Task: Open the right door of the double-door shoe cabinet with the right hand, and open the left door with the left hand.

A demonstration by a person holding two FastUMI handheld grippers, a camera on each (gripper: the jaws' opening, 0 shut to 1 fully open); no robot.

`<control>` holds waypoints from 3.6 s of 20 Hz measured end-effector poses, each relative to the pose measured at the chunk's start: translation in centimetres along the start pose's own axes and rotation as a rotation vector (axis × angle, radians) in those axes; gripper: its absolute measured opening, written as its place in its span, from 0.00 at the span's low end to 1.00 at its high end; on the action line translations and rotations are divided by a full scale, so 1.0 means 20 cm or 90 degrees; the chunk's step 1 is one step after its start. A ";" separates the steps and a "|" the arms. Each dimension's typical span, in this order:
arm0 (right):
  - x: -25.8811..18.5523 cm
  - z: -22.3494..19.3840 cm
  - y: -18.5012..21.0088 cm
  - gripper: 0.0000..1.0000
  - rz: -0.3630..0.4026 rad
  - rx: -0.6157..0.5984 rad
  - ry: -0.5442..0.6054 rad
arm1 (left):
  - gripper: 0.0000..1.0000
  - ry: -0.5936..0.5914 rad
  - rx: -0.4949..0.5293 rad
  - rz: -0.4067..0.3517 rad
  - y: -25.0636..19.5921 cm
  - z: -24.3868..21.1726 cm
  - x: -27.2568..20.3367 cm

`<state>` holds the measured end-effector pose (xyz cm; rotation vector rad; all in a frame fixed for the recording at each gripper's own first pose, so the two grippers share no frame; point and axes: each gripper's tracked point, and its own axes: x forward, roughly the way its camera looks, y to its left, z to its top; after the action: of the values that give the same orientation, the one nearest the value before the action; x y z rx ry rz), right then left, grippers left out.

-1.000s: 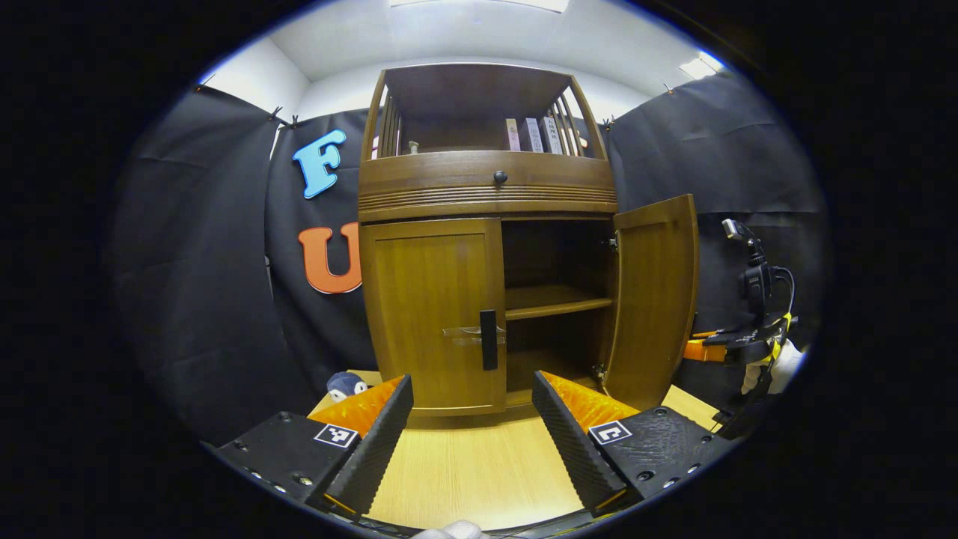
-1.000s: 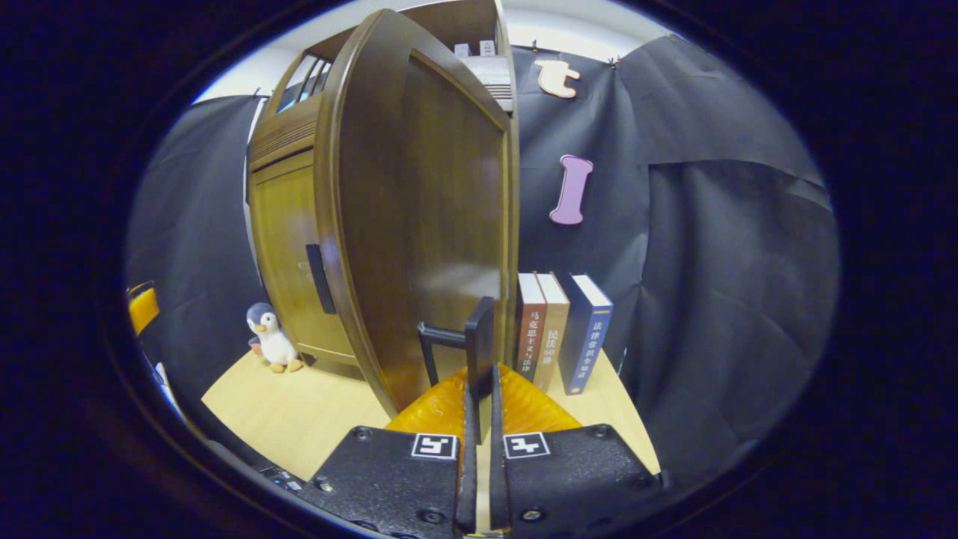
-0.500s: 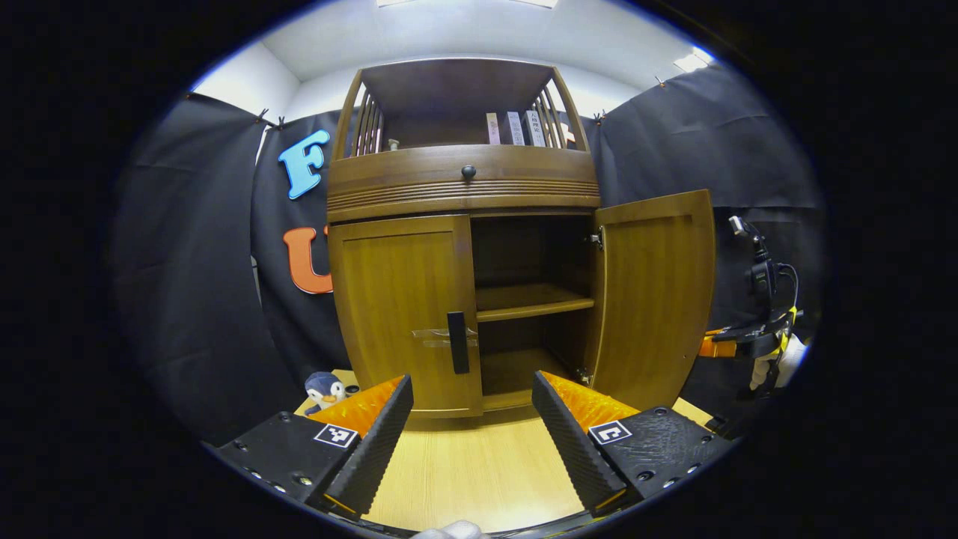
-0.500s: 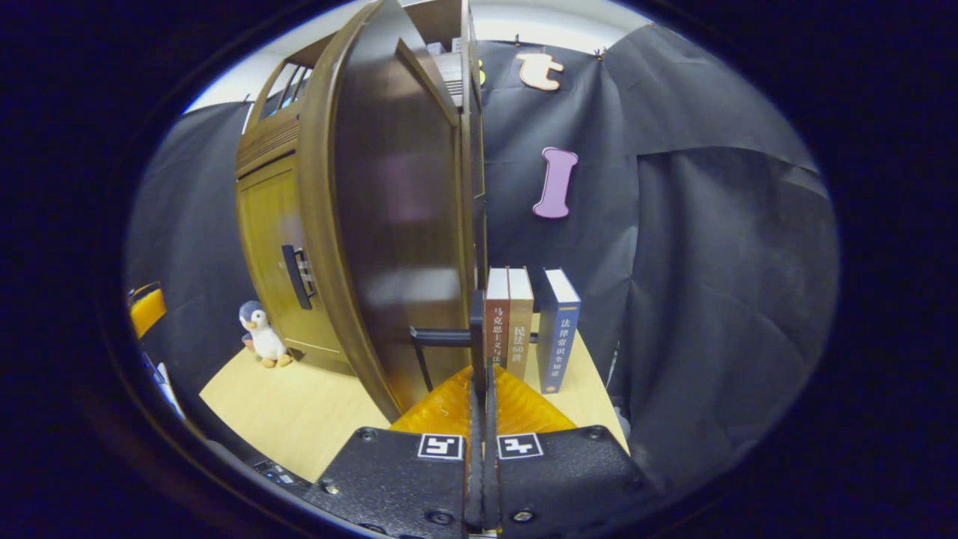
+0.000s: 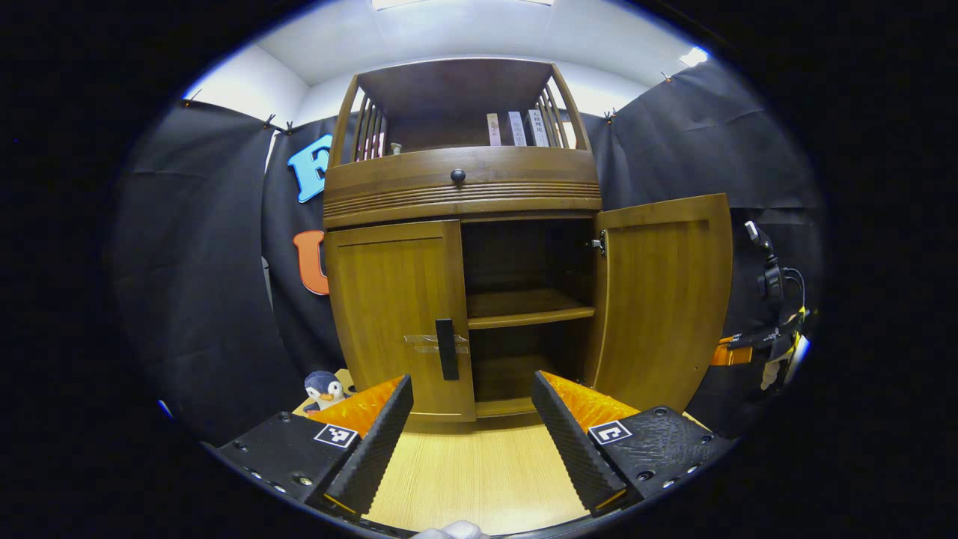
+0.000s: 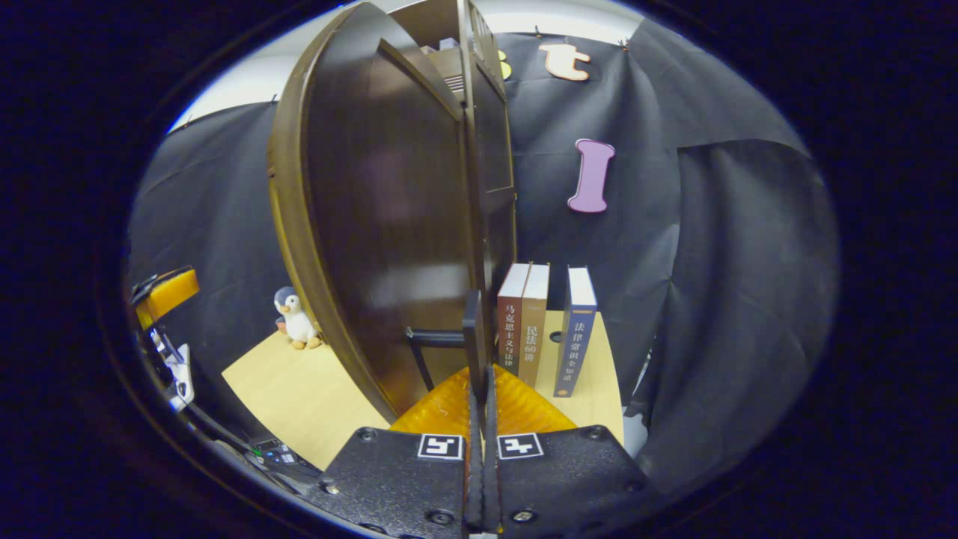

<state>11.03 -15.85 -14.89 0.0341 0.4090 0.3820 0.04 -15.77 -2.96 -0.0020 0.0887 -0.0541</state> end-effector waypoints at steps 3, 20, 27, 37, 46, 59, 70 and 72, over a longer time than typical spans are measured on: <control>0.00 -0.01 0.01 0.04 0.008 -0.011 0.003 | 0.96 0.001 0.000 0.021 0.03 -0.01 0.00; -0.61 0.40 0.18 0.89 -0.246 0.020 -0.162 | 1.00 -0.020 0.000 -0.012 0.40 0.09 0.24; -0.40 0.35 0.64 1.00 -0.226 0.083 -0.183 | 0.96 -0.016 0.014 -0.037 0.49 0.04 0.27; -0.14 0.21 0.98 1.00 -0.184 0.063 -0.136 | 0.96 -0.007 0.002 -0.047 0.51 -0.08 0.48; -0.23 0.35 0.92 1.00 -0.236 0.024 -0.131 | 0.96 -0.031 -0.016 -0.064 0.33 -0.19 1.04; -0.30 0.25 0.81 1.00 -0.273 0.010 -0.077 | 0.67 -0.028 -0.013 -0.058 0.21 -0.28 1.39; -0.33 0.21 0.80 1.00 -0.262 0.020 -0.068 | 0.27 -0.023 -0.020 -0.078 0.21 -0.30 1.35; -0.33 0.20 0.80 1.00 -0.261 0.023 -0.067 | 0.27 -0.022 -0.018 -0.080 0.22 -0.30 1.31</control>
<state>1.28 -3.30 -6.87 0.0047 0.3089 -0.0308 25.79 -12.88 -11.25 -0.0370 0.0549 -0.1789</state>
